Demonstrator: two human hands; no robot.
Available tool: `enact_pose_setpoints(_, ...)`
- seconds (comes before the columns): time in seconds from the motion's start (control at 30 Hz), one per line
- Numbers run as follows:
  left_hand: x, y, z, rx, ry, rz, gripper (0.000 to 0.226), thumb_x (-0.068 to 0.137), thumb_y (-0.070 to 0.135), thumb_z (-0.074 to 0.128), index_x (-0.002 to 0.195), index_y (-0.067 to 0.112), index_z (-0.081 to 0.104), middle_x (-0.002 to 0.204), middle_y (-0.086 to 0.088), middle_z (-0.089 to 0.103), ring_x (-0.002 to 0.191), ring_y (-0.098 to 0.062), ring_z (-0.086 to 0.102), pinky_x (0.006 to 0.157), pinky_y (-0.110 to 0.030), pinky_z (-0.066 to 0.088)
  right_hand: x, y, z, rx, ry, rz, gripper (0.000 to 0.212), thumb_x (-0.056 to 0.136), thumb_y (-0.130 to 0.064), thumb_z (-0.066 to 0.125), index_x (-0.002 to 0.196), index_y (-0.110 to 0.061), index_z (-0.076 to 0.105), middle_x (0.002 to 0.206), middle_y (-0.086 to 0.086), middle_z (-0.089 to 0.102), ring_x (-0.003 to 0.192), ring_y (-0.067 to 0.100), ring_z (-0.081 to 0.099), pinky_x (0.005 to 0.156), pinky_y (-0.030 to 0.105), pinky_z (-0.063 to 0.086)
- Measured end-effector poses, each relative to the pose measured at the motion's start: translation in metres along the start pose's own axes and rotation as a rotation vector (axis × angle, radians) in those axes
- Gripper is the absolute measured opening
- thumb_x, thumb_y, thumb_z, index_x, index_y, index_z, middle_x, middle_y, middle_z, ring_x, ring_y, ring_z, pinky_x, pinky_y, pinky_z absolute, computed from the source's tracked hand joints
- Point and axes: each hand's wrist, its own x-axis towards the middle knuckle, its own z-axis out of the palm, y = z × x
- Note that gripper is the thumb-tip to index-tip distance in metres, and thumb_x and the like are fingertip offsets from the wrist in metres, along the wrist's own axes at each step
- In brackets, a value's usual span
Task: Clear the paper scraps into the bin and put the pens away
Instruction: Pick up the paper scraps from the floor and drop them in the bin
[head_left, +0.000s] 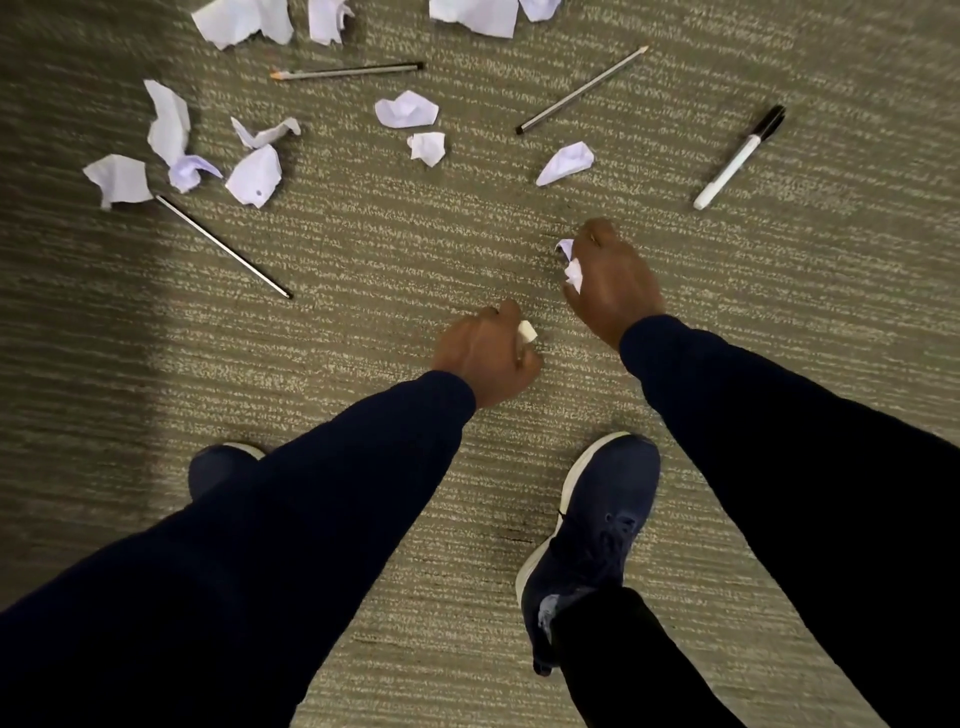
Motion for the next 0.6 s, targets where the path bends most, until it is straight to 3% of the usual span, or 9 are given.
enact_pose_setpoints(0.07, 0.003, -0.002, 0.007, -0.003, -0.045, -0.004, 0.040, 0.086, 0.044, 0.064, 0.107, 0.013, 0.050, 0.080, 0.000, 0.058, 0.063, -0.017, 0.054, 0.054, -0.027, 0.038, 0.004, 0.001, 0.002, -0.028, 0.003, -0.022, 0.029, 0.090, -0.009, 0.065, 0.118, -0.001, 0.060, 0.124, 0.017, 0.054, 0.083, 0.037, 0.062, 0.065, 0.039, 0.048)
enact_pose_setpoints(0.17, 0.007, -0.008, 0.014, -0.044, -0.100, 0.002, 0.038, 0.090, 0.028, 0.067, 0.114, 0.010, 0.045, 0.096, -0.011, 0.067, 0.076, -0.027, 0.063, 0.057, -0.031, 0.042, 0.009, 0.002, 0.004, -0.027, 0.038, -0.039, 0.019, 0.097, -0.012, 0.057, 0.111, 0.000, 0.060, 0.114, 0.019, 0.058, 0.079, 0.037, 0.061, 0.061, 0.040, 0.046)
enact_pose_setpoints(0.3, 0.005, -0.014, 0.011, -0.125, -0.137, -0.071, 0.034, 0.091, 0.010, 0.062, 0.118, 0.010, 0.041, 0.086, -0.009, 0.065, 0.068, -0.026, 0.061, 0.050, -0.029, 0.037, 0.008, 0.004, 0.003, 0.056, 0.047, 0.055, 0.022, 0.089, -0.006, 0.061, 0.110, -0.003, 0.056, 0.105, 0.018, 0.062, 0.080, 0.036, 0.060, 0.060, 0.035, 0.036)
enact_pose_setpoints(0.43, 0.002, -0.009, -0.007, -0.259, -0.164, -0.200, 0.034, 0.093, 0.013, 0.061, 0.123, 0.008, 0.046, 0.086, -0.004, 0.060, 0.070, -0.023, 0.057, 0.055, -0.029, 0.038, -0.003, -0.014, -0.002, 0.343, 0.046, 0.302, 0.025, 0.092, -0.017, 0.062, 0.110, -0.006, 0.050, 0.094, 0.012, 0.064, 0.075, 0.030, 0.058, 0.061, 0.031, 0.039)
enact_pose_setpoints(0.53, -0.014, 0.000, -0.034, -0.436, -0.104, -0.296, 0.023, 0.093, 0.014, 0.060, 0.112, 0.002, 0.055, 0.086, -0.011, 0.062, 0.069, -0.023, 0.053, 0.058, -0.030, 0.039, -0.017, -0.042, -0.016, 0.613, 0.018, 0.421, 0.033, 0.087, -0.015, 0.064, 0.115, -0.009, 0.048, 0.090, 0.003, 0.060, 0.076, 0.029, 0.062, 0.060, 0.035, 0.047)
enact_pose_setpoints(0.6, -0.034, 0.008, -0.058, -0.547, -0.061, -0.391, 0.020, 0.094, 0.014, 0.059, 0.107, 0.000, 0.057, 0.086, -0.012, 0.062, 0.070, -0.024, 0.055, 0.060, -0.035, 0.049, -0.030, -0.063, -0.034, 0.736, -0.039, 0.468, 0.034, 0.083, -0.014, 0.064, 0.115, -0.016, 0.052, 0.089, 0.000, 0.061, 0.079, 0.029, 0.066, 0.063, 0.039, 0.057)
